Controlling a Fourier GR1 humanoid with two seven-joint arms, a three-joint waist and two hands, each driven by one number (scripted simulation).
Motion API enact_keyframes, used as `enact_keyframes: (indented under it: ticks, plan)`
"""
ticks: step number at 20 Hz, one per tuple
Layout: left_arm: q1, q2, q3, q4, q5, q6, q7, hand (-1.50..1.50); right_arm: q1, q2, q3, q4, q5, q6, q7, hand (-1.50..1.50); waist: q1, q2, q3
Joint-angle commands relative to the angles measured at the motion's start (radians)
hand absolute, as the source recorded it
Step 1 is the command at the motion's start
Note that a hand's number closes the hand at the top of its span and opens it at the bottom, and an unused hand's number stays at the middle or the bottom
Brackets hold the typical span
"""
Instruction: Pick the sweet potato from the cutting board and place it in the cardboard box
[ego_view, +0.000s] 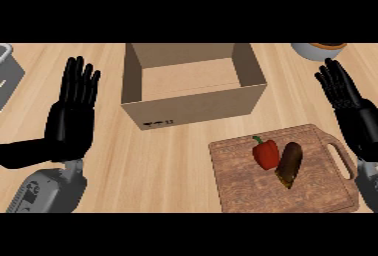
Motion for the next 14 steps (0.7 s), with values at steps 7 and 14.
enact_keyframes:
  ticks: [7,14]
  plan:
    - [0.152,0.266,0.012,0.187,-0.187,0.018,0.107,0.0,0.097,-0.298,0.15,0.078,0.367,-0.014,0.191,-1.5,0.068,0.041,-0.056]
    - [0.195,0.362,0.031,0.307,-0.269,0.021,0.2,0.0,0.366,-0.199,0.095,-0.051,0.321,-0.183,0.251,-1.5,-0.03,-0.002,-0.011]
